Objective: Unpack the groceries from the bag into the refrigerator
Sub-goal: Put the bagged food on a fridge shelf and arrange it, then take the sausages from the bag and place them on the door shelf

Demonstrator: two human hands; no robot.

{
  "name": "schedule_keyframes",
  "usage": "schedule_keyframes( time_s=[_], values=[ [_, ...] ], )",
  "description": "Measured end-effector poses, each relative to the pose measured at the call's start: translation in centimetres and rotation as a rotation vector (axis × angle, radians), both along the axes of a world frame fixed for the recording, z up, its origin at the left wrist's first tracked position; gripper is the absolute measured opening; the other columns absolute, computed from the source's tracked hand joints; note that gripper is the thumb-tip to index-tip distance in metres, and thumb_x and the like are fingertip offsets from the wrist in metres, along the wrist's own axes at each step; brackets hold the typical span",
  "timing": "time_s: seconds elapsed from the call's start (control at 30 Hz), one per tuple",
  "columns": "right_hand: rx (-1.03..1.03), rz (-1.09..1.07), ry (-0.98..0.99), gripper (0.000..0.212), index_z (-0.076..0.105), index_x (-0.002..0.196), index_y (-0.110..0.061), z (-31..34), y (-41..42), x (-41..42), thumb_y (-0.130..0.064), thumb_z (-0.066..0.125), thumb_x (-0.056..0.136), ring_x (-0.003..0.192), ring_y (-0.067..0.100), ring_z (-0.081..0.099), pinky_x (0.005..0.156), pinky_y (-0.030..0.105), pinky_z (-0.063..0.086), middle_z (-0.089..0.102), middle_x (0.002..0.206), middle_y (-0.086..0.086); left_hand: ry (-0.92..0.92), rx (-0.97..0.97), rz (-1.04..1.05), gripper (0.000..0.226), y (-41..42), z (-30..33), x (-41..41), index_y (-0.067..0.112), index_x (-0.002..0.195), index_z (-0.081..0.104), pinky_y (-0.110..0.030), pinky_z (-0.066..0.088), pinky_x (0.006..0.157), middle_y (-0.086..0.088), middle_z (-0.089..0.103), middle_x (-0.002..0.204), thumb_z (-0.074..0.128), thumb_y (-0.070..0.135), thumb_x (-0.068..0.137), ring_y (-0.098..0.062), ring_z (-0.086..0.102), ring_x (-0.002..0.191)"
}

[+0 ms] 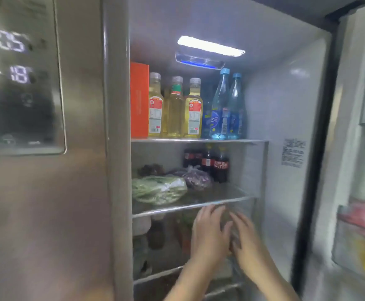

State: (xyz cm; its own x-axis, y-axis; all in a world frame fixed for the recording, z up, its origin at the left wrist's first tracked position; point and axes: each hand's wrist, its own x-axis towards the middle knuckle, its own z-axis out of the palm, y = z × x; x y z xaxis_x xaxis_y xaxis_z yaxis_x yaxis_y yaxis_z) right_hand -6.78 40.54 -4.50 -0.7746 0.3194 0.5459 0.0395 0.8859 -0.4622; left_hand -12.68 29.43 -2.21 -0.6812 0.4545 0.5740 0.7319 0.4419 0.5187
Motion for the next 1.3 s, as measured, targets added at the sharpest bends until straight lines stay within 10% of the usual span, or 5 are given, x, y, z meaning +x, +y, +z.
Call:
schedule_keyframes(
  time_s=[0.5, 1.3],
  values=[
    [0.023, -0.253, -0.174, 0.065, 0.035, 0.144, -0.014, -14.4, -25.6, 22.4, -0.028, 0.065, 0.088, 0.135, 0.032, 0.036, 0.102, 0.039, 0.040, 0.035, 0.148, 0.016, -0.127, -0.191, -0.272, 0.058, -27.2, -17.9, 18.2, 0.020, 0.134, 0.051, -0.038, 0.032, 0.111, -0.003, 0.051, 0.136, 0.036, 0.052, 0.088, -0.023, 0.041, 0.130],
    [-0.099, 0.525, -0.403, 0.079, 0.025, 0.147, -0.033, -30.0, -79.3, 29.8, -0.035, 0.070, 0.083, 0.134, 0.008, 0.038, 0.103, 0.026, 0.041, 0.033, 0.150, -0.008, -0.568, -0.372, 0.294, 0.044, -83.9, -36.6, 30.6, 0.029, 0.135, 0.050, -0.028, 0.032, 0.111, 0.012, 0.047, 0.138, 0.056, 0.029, 0.092, -0.009, 0.040, 0.128]
  ],
)
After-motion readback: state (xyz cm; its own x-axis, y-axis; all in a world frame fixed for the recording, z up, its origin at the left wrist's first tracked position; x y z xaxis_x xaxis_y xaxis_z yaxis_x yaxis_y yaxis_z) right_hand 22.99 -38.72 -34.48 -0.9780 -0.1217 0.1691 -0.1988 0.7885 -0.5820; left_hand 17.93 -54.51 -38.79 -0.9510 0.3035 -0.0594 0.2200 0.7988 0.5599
